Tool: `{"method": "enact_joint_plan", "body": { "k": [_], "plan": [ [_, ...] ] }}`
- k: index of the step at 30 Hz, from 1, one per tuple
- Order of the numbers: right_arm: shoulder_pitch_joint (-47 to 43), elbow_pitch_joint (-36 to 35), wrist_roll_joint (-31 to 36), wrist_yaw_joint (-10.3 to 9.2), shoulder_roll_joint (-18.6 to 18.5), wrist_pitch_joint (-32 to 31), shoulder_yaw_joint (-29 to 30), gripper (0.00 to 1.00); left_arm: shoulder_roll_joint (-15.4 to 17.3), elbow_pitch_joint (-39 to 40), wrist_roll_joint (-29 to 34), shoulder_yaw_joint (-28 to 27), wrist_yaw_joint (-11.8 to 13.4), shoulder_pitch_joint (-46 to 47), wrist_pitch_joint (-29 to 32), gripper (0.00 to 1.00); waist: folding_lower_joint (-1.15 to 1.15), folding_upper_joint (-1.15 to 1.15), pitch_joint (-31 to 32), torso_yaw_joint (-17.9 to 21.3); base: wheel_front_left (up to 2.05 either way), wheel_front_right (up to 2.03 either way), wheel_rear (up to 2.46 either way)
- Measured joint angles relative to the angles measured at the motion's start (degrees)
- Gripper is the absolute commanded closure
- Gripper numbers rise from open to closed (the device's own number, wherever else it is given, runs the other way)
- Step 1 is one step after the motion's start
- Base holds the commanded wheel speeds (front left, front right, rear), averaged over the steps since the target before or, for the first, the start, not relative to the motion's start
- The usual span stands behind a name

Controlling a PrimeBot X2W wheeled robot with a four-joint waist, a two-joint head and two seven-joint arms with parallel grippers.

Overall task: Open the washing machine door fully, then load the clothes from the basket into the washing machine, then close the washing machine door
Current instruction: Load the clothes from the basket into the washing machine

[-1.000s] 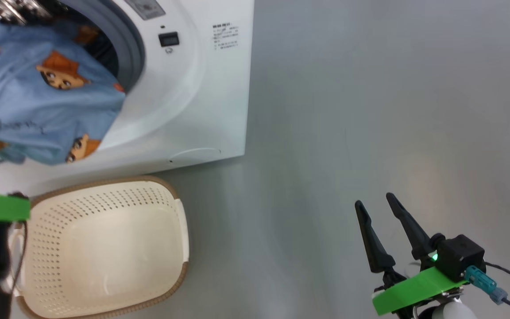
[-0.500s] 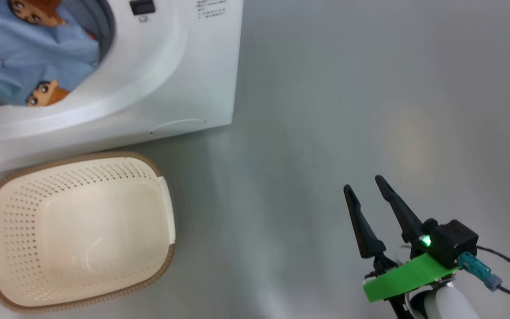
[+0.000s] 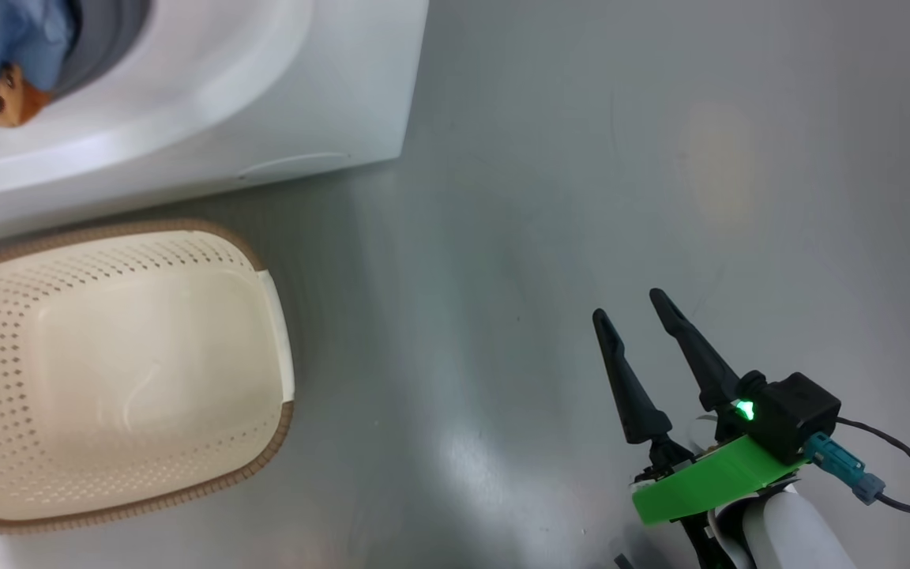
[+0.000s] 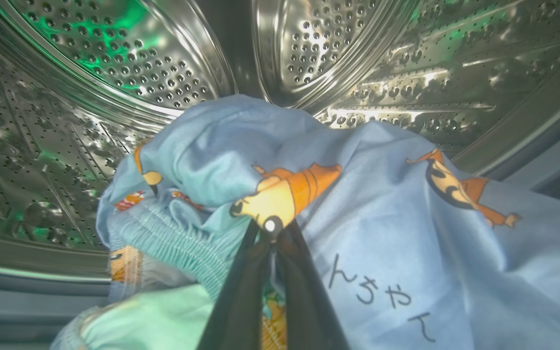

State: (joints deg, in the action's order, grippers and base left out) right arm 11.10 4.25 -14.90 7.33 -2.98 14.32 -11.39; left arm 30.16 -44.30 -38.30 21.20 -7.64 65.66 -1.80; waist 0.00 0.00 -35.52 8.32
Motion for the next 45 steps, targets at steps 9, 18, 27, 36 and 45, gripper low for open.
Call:
{"method": "enact_joint_plan", "body": {
  "k": [9,18,27,36,45],
  "plan": [
    [-0.1,-0.1,-0.2,0.0,0.0,0.0,-0.7,0.0,1.3,-3.1,-4.0,2.9,0.0,5.5,2.9,1.0,0.0,0.0,-3.5,0.0,0.0,0.0,0.0],
    [-0.2,-1.2,-0.1,0.0,0.0,0.0,-1.7,0.0,2.4,-3.7,-3.6,6.7,0.0,11.6,-3.0,1.0,0.0,0.0,-8.6,-0.4,0.0,0.0,0.0],
    [-0.1,-1.6,-0.3,0.0,0.0,0.0,-2.8,0.0,3.4,-5.6,-1.2,6.5,0.0,16.7,-12.5,1.0,0.0,0.0,-12.0,-0.4,0.0,0.0,0.0],
    [1.1,-1.6,-1.4,0.0,0.0,0.0,-3.7,0.0,3.7,7.1,7.7,-8.2,0.9,16.0,-12.9,1.0,0.0,0.0,-13.3,0.3,0.0,0.0,0.0],
    [1.1,-1.5,-1.5,0.0,0.0,0.0,-3.8,0.0,0.4,6.5,10.0,-11.6,0.3,11.8,-12.9,0.0,0.0,0.0,-12.6,0.4,0.0,0.0,0.0]
  ]
}}
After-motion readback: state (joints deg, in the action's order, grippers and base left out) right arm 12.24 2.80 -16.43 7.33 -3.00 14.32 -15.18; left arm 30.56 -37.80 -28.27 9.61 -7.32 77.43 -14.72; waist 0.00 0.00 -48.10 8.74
